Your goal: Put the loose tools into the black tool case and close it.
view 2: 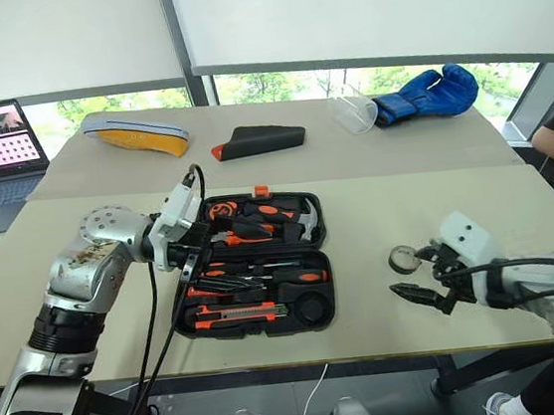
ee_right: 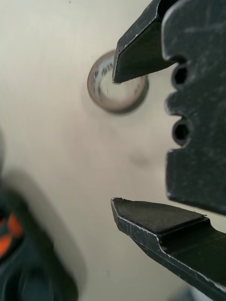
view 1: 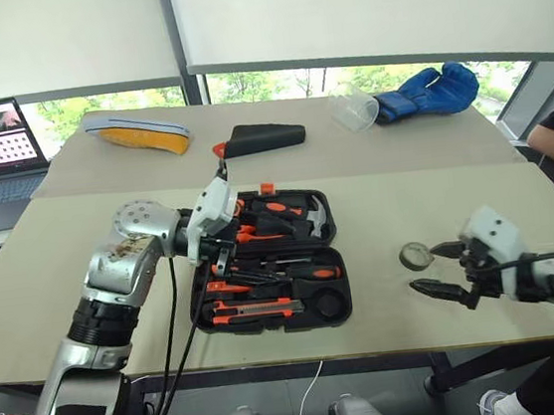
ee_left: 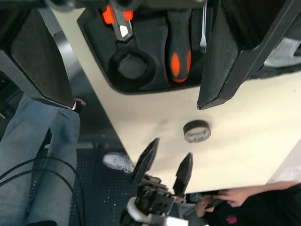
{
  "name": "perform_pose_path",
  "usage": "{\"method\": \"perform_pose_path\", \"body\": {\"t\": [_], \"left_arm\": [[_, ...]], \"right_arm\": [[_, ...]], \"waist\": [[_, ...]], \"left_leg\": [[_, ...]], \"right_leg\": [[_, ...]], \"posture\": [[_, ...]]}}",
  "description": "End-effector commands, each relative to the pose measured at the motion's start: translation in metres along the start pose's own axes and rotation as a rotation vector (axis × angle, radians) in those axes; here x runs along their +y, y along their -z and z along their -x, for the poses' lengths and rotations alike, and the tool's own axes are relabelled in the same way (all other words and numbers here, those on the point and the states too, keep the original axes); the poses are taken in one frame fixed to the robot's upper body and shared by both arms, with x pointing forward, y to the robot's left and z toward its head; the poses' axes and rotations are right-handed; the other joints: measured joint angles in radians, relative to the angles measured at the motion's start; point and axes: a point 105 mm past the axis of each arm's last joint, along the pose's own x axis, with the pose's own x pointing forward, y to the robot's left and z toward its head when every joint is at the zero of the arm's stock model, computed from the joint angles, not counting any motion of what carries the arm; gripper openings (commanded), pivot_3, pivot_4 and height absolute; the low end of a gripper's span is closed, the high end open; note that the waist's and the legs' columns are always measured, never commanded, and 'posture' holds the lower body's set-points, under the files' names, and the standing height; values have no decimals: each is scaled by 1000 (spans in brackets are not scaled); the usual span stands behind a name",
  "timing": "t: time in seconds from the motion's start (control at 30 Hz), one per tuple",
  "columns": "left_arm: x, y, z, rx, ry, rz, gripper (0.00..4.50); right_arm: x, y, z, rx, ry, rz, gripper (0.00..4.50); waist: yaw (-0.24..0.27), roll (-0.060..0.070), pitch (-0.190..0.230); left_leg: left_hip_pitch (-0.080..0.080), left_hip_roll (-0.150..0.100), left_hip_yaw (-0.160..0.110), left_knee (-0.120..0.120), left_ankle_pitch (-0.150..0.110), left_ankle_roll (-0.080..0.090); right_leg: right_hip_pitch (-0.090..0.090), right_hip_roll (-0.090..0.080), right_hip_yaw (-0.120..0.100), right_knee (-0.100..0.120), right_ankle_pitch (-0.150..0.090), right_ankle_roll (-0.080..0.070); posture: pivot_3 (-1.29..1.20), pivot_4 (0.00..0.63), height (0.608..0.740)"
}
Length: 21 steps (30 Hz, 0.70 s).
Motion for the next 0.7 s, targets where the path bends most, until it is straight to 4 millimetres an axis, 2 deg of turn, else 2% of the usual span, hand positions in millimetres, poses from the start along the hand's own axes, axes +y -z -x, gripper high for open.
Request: {"method": "perform_pose_path", "body": {"t": [0.03,0.17,0.37,0.5,0.6,0.67,0.7], "left_arm": [[-2,0,0,21,7,-52,4445],[0,-2,-1,18,-2,-51,4500],[4,-3,-3,18,-16,-55,4500],[-4,0,-7,22,19,-38,4500],[-7,3,-10,35,42,-39,4500],[-8,4,-10,41,54,-34,4500],[-9,5,-9,49,66,-32,4500]], "right_arm": [[-13,3,-8,30,55,28,4500],[-16,6,-19,42,52,45,3498],[-23,7,-27,38,77,77,1391],[-21,-10,-19,-13,37,125,15],[-19,-20,-18,-31,1,150,15],[9,-46,-15,-122,-157,165,15],[37,-61,-9,-170,-306,190,15]], "waist": [[2,0,0],[3,0,0],[1,0,0],[2,0,0],[-1,1,0],[-2,1,0],[-2,1,0]], "left_leg": [[-1,0,0,0,0,0],[-2,-1,0,0,0,0],[-2,0,0,0,0,0],[-2,-1,0,1,0,0],[-2,0,0,0,0,0],[-2,0,0,0,0,0],[-2,0,0,0,0,0]], "right_leg": [[-1,0,0,0,0,0],[-1,-1,0,0,1,0],[-1,0,0,0,0,2],[-1,0,0,0,1,2],[-1,0,0,0,1,2],[-1,0,0,0,1,2],[-1,0,0,0,1,2]], "posture": [[0,150,734],[0,150,734],[0,150,734],[0,150,734],[0,150,734],[0,150,734],[0,150,734]]}}
